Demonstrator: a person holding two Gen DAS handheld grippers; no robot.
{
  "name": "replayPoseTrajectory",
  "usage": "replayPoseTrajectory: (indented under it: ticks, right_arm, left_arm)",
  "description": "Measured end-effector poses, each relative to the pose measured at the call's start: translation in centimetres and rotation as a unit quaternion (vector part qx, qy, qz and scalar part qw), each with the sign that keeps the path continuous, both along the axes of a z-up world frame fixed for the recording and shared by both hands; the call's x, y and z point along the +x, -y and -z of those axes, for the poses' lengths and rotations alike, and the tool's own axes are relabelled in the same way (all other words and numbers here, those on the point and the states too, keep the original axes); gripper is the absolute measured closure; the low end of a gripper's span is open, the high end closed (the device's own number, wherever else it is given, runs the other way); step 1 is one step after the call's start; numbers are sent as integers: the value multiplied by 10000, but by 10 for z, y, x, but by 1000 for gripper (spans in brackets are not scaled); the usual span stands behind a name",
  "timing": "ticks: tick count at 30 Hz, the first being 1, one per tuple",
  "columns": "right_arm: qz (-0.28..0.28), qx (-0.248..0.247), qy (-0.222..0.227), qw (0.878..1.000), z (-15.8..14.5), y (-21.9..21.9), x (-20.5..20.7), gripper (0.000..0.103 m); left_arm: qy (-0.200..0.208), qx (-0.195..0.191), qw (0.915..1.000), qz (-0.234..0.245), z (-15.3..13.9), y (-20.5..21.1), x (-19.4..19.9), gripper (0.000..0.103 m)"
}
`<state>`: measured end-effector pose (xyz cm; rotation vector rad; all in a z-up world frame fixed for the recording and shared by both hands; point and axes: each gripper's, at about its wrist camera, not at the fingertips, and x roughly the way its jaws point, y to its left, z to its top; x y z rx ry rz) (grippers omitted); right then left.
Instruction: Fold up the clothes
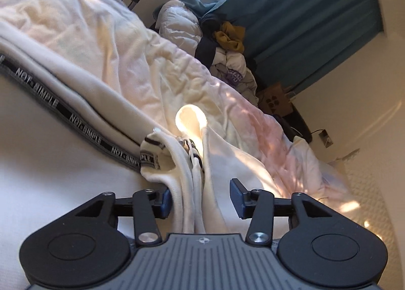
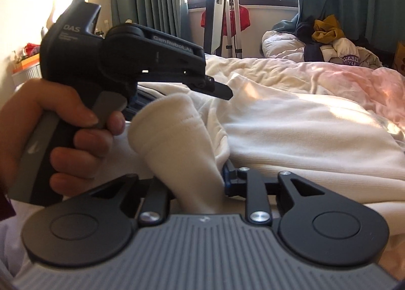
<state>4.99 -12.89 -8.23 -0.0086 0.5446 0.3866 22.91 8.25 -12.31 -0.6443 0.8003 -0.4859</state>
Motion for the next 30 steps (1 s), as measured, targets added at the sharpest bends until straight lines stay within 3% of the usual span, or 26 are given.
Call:
replayPoseTrajectory:
  ticks: [2,5,11,12,14,15,17,19,24,27,30]
  right_arm:
    - [-62,-72,24,10000,-5,1,-7,65]
    - [-162,-188,63,9997,-12,3,-18,62]
    - [-241,309,-14,9992,-21,17,-16,62]
    - [-306,322,-113,9990,-19,16,-12,62]
    - [-535,191,-241,9981,-11,7,-10,62]
    - [-665,33,-287,9974,-8,0,-10,61]
    - [-770,-377,-216,9961,-2,-12,-12,61]
    - [-819,-315,-199,9959,-6,-10,-13,61]
    - [-873,630,-49,9942,-38,25,-22,61]
    - [-719,913,185,9931,-54,42,-29,63]
    - [37,755,-84,9971,-48,57,-14,63]
  left_arm:
    - [-50,-150,9998,-76,3,-2,3,59]
    - [-108,-371,9991,-164,5,-5,9,90]
    - [436,-237,9987,-109,-18,1,15,91]
    - [467,-2,9988,-122,-19,3,17,91]
    - [433,688,9965,-172,-14,9,22,89]
    - [372,855,9955,-180,-9,11,23,85]
    - [245,752,9967,-188,1,6,24,81]
    - [181,623,9976,-226,0,-1,24,72]
    - [280,575,9965,-529,-19,-16,8,49]
    - [351,565,9959,-613,-36,-20,-7,47]
    - [304,410,9982,-305,-55,-13,-26,46]
